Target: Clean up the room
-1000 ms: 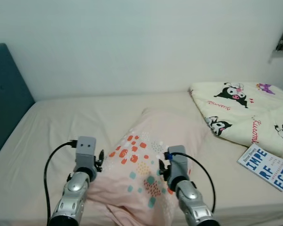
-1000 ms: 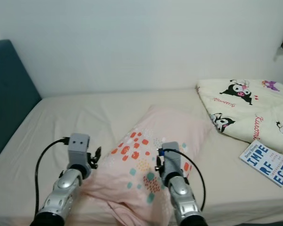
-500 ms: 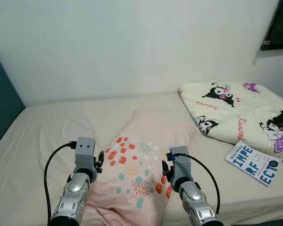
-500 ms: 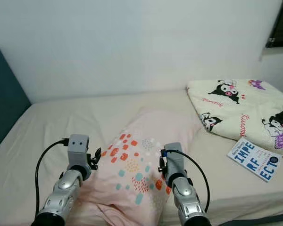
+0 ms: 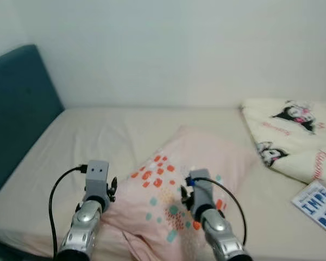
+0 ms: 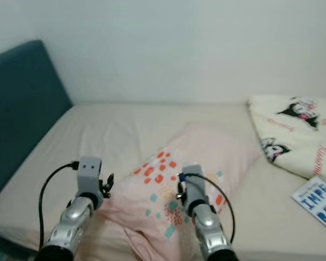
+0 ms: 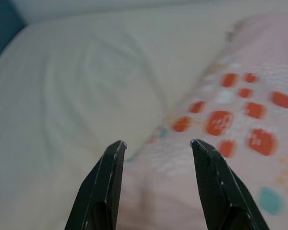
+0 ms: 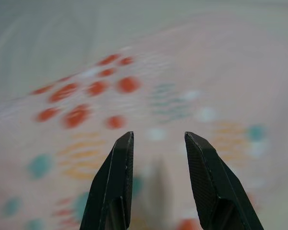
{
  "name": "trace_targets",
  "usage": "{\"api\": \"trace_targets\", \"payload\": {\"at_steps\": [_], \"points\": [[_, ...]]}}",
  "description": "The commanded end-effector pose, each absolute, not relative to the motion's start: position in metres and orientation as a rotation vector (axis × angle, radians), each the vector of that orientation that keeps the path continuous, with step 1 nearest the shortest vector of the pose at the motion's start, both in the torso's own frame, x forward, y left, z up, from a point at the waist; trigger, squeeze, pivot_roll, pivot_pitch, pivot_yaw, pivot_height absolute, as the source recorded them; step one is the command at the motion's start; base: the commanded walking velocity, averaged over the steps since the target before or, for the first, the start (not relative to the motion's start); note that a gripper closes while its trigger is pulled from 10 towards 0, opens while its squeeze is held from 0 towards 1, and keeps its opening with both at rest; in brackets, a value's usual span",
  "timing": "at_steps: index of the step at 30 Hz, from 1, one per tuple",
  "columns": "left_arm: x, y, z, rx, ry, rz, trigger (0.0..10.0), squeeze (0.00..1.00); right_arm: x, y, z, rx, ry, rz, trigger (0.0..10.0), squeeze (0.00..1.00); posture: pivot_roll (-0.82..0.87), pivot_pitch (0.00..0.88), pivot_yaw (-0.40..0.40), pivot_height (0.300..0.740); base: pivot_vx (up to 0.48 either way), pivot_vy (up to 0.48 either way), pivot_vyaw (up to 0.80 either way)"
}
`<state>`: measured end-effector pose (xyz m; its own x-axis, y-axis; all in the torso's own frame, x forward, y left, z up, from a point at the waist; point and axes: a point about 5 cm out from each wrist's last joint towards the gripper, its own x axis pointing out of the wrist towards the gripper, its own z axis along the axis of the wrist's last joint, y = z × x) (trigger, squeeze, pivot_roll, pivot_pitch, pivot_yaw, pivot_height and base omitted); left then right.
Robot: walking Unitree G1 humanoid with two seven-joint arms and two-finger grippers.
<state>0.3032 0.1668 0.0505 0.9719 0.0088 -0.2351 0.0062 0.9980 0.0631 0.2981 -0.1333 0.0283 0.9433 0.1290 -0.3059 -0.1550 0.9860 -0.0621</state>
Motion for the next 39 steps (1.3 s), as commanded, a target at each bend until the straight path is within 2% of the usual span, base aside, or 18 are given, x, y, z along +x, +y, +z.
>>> {"api": "trace_targets", "payload": {"at_steps": [1,9,14,30,39], "points": [[0.303,0.168,0.05,0.072,0.241,0.004,10.0,0.0,0.295,-0.134,0.025,-0.064,0.315,0.128,10.0,0.0,0.06,0.0,0.025,0.74,0.0,0.0,0.0],[0.304,0.169,0.051,0.082,0.236,0.004,10.0,0.0,0.294,-0.133,0.024,-0.066,0.317,0.127,10.0,0.0,0.06,0.0,0.025,0.74,0.0,0.0,0.0],[0.304,0.167,0.052,0.073,0.227,-0.023,10.0,0.0,0.294,-0.133,0.024,-0.065,0.317,0.124,10.0,0.0,0.06,0.0,0.026,0.74,0.0,0.446,0.0],[0.304,0.167,0.055,0.083,0.215,-0.035,10.0,0.0,0.293,-0.139,0.022,-0.04,0.329,0.071,10.0,0.0,0.06,0.0,0.033,0.74,0.0,0.0,0.0],[0.303,0.172,0.052,0.032,0.23,0.006,10.0,0.0,0.292,-0.145,0.023,-0.024,0.323,0.045,10.0,0.0,0.06,0.0,0.03,0.706,0.0,0.0,0.0]]}}
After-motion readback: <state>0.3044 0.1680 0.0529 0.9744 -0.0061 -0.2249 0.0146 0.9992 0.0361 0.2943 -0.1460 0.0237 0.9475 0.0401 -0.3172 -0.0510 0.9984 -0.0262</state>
